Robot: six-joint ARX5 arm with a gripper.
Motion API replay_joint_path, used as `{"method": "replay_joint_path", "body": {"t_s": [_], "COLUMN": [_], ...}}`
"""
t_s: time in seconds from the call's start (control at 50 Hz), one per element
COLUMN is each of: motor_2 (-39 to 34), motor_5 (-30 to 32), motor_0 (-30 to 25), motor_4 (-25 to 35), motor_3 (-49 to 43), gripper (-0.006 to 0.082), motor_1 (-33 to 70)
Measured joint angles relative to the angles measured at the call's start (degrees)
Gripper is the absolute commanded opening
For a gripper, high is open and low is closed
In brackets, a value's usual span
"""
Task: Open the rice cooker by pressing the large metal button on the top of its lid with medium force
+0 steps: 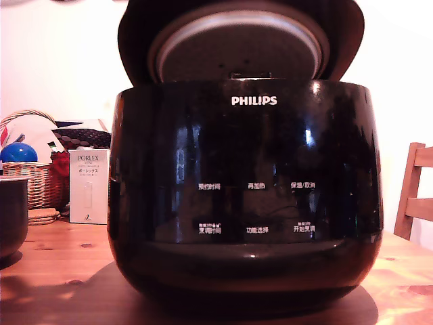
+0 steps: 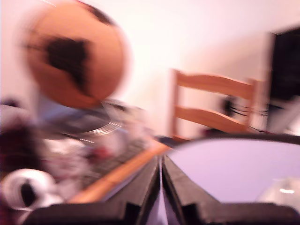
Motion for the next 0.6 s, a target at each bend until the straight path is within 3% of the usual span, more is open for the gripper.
{"method": "replay_joint_path", "body": {"t_s": [0.08,0.26,0.6], "motor_2": [0.0,0.0,0.0], "motor_5": [3.1,3.7,3.8], "motor_0": [0.9,5.2,13.2], "motor_4": [-2.2,-5.4,-5.7], "motor_3": [-1.4,-4.1,-6.9], "gripper": [-0.0021,-0.0021,-0.0021], "motor_1": [-2.4,-8.0,-13.7]}}
